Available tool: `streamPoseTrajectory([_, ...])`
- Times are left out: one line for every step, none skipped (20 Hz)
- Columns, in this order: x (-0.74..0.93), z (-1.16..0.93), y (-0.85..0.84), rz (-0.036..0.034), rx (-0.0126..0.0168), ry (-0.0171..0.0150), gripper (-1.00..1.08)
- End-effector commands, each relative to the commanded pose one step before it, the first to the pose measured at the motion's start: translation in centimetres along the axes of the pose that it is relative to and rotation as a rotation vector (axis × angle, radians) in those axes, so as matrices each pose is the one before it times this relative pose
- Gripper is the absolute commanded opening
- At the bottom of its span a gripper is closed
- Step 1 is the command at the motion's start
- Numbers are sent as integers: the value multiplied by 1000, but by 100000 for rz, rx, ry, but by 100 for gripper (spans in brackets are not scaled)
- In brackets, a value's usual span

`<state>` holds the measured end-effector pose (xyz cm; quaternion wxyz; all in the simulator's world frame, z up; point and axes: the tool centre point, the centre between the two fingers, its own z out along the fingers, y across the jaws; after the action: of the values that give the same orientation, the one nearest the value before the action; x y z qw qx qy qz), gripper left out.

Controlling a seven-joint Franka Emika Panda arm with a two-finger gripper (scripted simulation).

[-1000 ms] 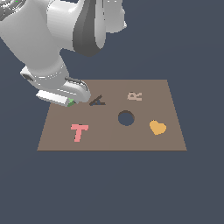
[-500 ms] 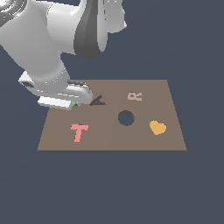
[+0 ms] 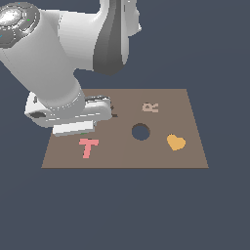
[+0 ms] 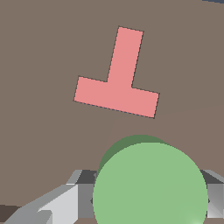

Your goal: Insert a designated object into the corresponding slot on a board.

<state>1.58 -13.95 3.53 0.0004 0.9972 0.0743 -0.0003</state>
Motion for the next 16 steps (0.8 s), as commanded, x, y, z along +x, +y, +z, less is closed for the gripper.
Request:
streamPoseTrajectory([1400, -91, -1052, -11455, -35, 76, -100])
streamPoseTrajectory([608, -24, -440, -4992, -8, 7, -100])
streamPoseTrajectory([618, -24, -449, -5076, -8, 7, -100])
streamPoseTrajectory([611, -24, -445, -5014, -7, 6, -100])
streamPoseTrajectory([604, -23, -441, -4956, -7, 6, -100])
streamPoseTrajectory([598, -23, -438, -4903, -6, 5, -100])
streamPoseTrajectory([593, -22, -435, -4855, -6, 5, -100])
streamPoseTrajectory([588, -22, -432, -4812, -5, 5, -100])
streamPoseTrajectory([583, -21, -430, -4774, -5, 4, -100])
streamPoseTrajectory([579, -21, -429, -4741, -5, 4, -100])
streamPoseTrajectory([576, -21, -428, -4713, -4, 4, -100])
streamPoseTrajectory([572, -20, -427, -4689, -3, 3, -100])
streamPoseTrajectory([570, -20, -427, -4670, -3, 3, -100])
streamPoseTrajectory([568, -20, -428, -4657, -2, 3, -100])
streamPoseTrajectory([566, -19, -429, -4645, -2, 2, -100])
streamPoseTrajectory([565, -19, -430, -4639, -1, 2, -100])
